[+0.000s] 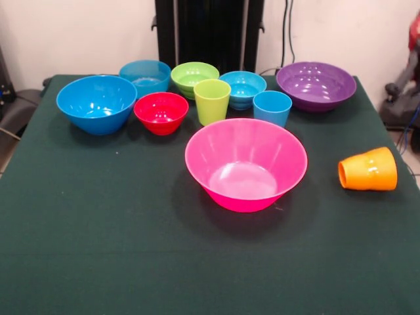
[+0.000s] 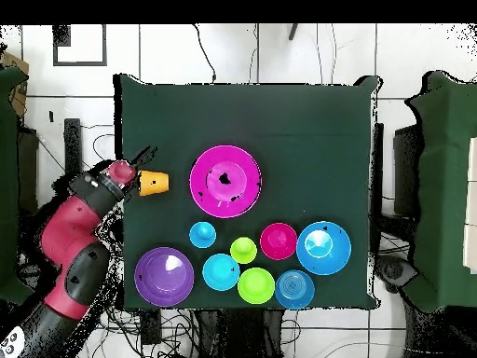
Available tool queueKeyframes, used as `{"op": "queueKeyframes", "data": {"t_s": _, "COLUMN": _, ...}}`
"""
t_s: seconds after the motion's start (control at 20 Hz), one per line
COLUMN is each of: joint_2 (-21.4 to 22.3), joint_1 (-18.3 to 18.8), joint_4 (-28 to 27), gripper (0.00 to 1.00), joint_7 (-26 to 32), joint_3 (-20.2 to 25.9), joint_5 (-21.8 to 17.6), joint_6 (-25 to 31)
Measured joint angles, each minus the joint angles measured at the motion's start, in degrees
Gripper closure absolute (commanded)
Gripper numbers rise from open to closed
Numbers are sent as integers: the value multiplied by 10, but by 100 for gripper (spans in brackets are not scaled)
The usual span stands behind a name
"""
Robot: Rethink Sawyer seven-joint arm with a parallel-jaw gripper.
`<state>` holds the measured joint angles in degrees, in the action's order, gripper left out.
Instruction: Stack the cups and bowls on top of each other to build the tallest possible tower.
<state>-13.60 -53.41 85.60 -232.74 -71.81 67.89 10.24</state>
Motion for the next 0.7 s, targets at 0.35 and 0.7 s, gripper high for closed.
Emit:
{"op": "queueKeyframes", "data": {"t_s": 0.35, "joint_2": 155, "joint_1": 101, "joint_4": 5, "gripper": 0, "joint_7": 51, "joint_3": 34, "joint_5": -91, "joint_6": -28}}
{"op": "queueKeyframes", "data": {"t_s": 0.7, "joint_2": 210, "joint_1": 130, "joint_4": 6, "gripper": 0, "joint_7": 64, "joint_3": 33, "joint_5": -128, "joint_6": -27}}
